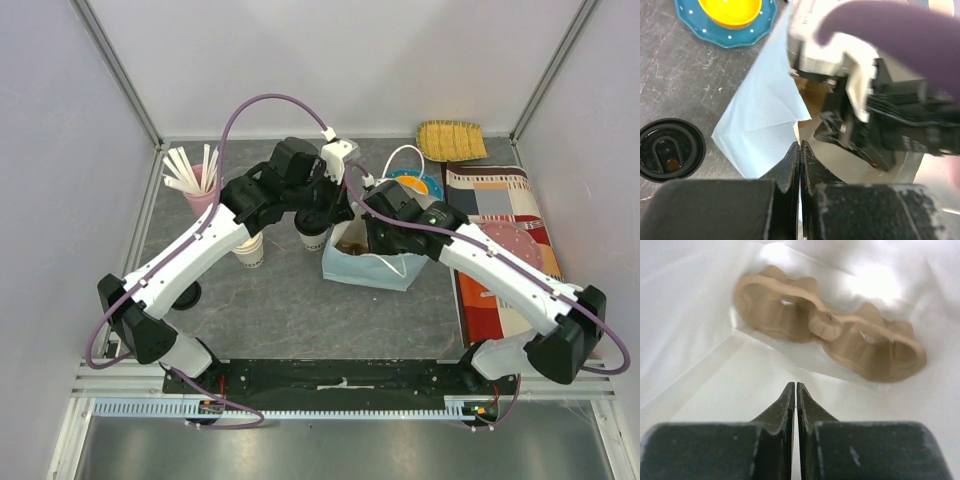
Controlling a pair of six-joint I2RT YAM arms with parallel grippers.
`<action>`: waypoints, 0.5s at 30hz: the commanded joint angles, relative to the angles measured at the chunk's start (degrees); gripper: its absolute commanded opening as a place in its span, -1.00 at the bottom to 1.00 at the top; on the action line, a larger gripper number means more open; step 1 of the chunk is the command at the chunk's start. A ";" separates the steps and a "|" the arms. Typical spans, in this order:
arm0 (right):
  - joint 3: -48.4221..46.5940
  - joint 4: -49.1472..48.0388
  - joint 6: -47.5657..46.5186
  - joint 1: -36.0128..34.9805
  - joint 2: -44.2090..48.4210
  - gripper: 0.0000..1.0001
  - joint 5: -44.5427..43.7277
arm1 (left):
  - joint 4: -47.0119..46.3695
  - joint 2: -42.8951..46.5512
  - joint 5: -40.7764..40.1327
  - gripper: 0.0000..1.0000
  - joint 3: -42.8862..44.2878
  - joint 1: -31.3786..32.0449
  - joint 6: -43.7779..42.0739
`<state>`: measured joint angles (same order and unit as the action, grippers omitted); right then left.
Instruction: Pack the takeout coffee
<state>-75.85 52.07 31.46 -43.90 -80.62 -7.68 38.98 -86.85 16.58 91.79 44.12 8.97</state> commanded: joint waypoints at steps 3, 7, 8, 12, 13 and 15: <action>-7.99 -0.57 -5.27 -1.89 6.96 -0.72 3.10 | -0.57 -0.87 1.17 -0.95 0.59 0.18 1.04; -10.01 0.57 -5.36 -1.89 8.19 -0.53 5.22 | -1.80 -1.48 3.11 -0.95 0.06 0.18 3.24; -10.01 1.09 -5.19 -1.89 8.46 -0.52 4.79 | -2.07 -1.83 2.50 -0.95 0.23 0.18 3.42; -10.71 3.64 -5.36 -1.80 10.30 -0.46 1.80 | -3.73 -2.71 2.58 -0.95 0.50 0.18 3.16; -11.41 3.91 -5.27 -1.80 10.48 -0.46 1.45 | -4.09 -3.23 3.36 -0.96 0.67 0.18 3.16; -13.08 4.87 -5.27 -1.89 10.48 -0.38 1.27 | -4.18 -4.03 3.81 -0.96 1.29 0.27 3.42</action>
<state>-84.86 54.94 26.89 -45.65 -71.05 -4.84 38.28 -89.65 17.50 91.74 44.16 10.37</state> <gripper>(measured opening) 0.276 0.026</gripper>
